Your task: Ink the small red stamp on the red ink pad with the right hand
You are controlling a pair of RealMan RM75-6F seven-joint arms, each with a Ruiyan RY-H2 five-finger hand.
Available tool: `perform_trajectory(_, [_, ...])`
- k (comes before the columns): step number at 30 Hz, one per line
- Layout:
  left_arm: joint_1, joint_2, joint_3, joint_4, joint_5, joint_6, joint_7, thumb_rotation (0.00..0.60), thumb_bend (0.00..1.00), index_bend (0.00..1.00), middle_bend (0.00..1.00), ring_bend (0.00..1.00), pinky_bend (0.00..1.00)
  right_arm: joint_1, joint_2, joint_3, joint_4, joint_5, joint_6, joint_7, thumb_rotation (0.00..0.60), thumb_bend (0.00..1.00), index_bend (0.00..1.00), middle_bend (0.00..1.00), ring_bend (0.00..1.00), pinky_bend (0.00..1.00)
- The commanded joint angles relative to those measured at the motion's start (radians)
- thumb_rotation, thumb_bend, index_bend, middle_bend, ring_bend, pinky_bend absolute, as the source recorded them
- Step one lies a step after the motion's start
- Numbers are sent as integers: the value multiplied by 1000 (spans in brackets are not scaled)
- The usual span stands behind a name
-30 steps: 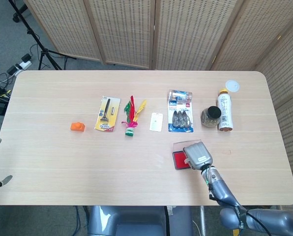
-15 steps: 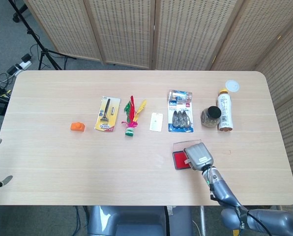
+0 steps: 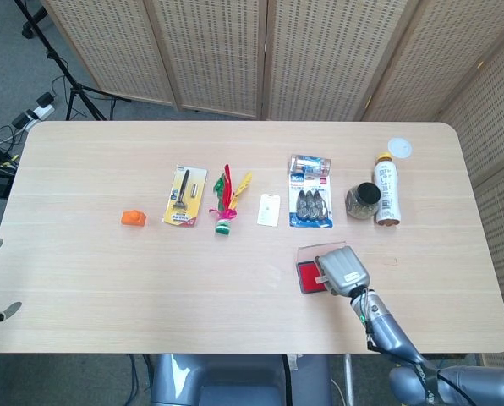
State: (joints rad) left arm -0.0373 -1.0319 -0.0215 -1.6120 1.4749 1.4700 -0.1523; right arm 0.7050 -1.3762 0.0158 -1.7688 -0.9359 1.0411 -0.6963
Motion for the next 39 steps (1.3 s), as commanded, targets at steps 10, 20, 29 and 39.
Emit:
perform_trajectory(10, [2,-1,4,-3,8,5,6,600,87,0,0,0,0,-60,203,54,-7,-30,-2,233,600,672,597,974,1000,1000])
perform_trajectory(20, [0,-5,5,-8,4,-2,24,600,87,0,0,0,0,-85,144,45,226,9,-132,393,600,672,597,974,1000,1000])
perform_trajectory(29, [-3,-8,4,-9,-5,-11,33,600,87,0,0,0,0,-96,61,31,365,-13,-193,446,600,672,597,974,1000,1000])
perform_trajectory(39, [-1,-7,4,-6,-4,-8,23,600,87,0,0,0,0,-102,27,28,401,-11,-201,423,600,672,597,973,1000,1000])
